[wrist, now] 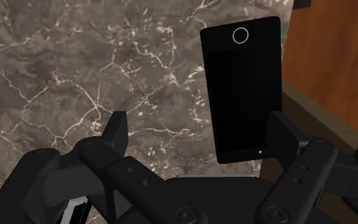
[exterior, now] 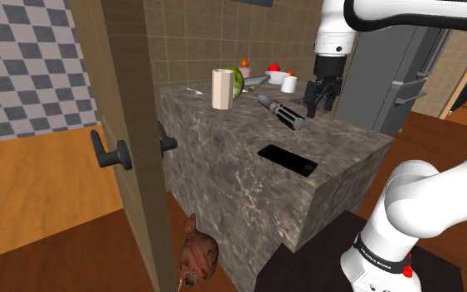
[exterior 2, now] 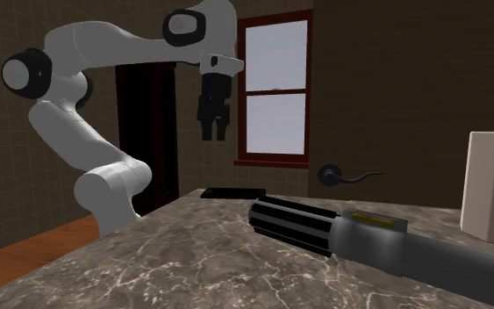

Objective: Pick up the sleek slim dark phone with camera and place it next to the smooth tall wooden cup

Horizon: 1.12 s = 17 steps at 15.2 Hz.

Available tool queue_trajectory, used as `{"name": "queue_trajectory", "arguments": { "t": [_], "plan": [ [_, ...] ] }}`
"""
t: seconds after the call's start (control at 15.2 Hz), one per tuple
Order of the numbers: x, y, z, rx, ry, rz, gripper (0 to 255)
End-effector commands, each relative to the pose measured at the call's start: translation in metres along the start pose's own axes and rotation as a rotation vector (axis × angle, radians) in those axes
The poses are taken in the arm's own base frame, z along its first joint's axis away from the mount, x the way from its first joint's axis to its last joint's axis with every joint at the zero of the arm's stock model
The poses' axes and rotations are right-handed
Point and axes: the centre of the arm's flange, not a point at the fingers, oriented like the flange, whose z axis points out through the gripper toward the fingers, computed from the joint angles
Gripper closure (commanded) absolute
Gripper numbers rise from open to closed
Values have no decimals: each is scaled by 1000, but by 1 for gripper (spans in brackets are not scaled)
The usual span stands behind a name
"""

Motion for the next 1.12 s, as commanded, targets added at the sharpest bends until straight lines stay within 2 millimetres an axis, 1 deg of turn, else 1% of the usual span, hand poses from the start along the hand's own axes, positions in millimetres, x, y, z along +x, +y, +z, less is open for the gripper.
{"name": "queue_trajectory", "arguments": {
  "t": [0.0,0.07,0.2,0.33,0.46,0.59,0.79,0.92,1.06],
  "plan": [
    [0,0,0,0,0,0,0],
    [-1,-25,1,-79,11,-8,0],
    [-2,-75,10,-238,34,-23,0],
    [-4,-123,27,-397,56,-38,0],
    [-7,-168,51,-556,79,-53,0],
    [-9,-208,82,-715,102,-68,0],
    [-12,-258,140,-953,135,-91,0],
    [-14,-283,184,-1112,158,-106,0],
    [-14,-301,232,-1271,181,-122,0]
  ]
}}
